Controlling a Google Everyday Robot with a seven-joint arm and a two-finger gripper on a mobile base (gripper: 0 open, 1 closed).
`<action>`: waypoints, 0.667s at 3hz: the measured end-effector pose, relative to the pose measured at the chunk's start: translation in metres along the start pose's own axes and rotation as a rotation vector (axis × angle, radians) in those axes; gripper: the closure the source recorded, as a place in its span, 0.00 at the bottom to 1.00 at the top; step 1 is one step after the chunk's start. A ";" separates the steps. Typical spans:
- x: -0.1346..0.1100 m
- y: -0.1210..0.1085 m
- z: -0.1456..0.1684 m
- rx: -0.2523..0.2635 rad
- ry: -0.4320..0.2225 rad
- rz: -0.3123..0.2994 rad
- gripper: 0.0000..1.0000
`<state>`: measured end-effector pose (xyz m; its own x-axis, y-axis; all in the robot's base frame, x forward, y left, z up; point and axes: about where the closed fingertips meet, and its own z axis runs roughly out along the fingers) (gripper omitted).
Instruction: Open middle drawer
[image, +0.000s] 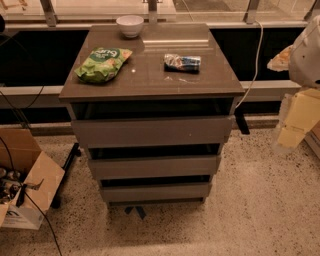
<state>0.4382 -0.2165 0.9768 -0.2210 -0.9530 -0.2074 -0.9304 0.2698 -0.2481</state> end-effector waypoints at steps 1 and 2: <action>0.006 -0.002 0.013 0.009 -0.010 -0.006 0.00; 0.018 -0.017 0.071 0.033 -0.031 -0.027 0.00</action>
Offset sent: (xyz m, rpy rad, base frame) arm 0.0301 -0.0153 -0.0689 0.0044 -0.0711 0.0246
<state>0.4704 -0.2286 0.9098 -0.1862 -0.9553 -0.2296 -0.9257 0.2489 -0.2849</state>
